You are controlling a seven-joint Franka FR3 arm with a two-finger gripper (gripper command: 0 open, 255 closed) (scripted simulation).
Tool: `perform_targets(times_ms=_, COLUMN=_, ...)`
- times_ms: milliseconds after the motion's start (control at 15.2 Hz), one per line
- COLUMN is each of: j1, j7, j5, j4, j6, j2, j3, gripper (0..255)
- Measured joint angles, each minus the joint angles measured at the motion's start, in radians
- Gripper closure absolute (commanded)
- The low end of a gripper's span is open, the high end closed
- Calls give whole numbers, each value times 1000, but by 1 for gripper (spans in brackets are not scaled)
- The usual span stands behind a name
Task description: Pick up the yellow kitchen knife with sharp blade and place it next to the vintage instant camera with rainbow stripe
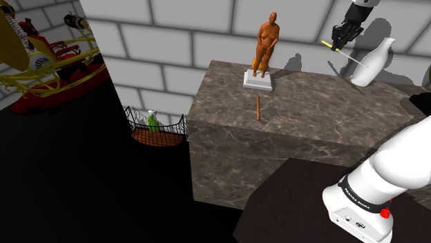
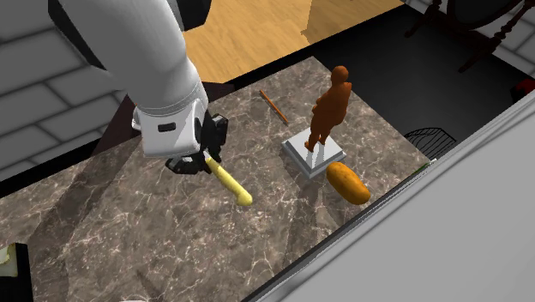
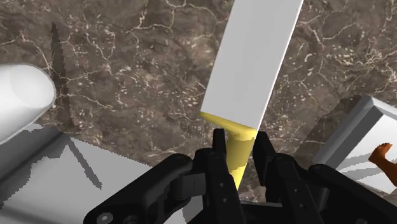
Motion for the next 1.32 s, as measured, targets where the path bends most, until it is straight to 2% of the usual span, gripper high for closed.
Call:
perform_targets(times_ms=396, j1=-56, j7=-69, j5=-73, j4=-105, j6=0, j2=-125, j3=-42, gripper=255)
perform_targets(times_ms=924, j1=-144, j7=-196, j5=-164, j4=-173, j6=-36, j2=-257, j3=-118, gripper=255)
perform_targets(times_ms=1320, j1=-200, j7=-320, j5=-217, j4=-163, j6=-71, j2=-306, j3=-201, gripper=255)
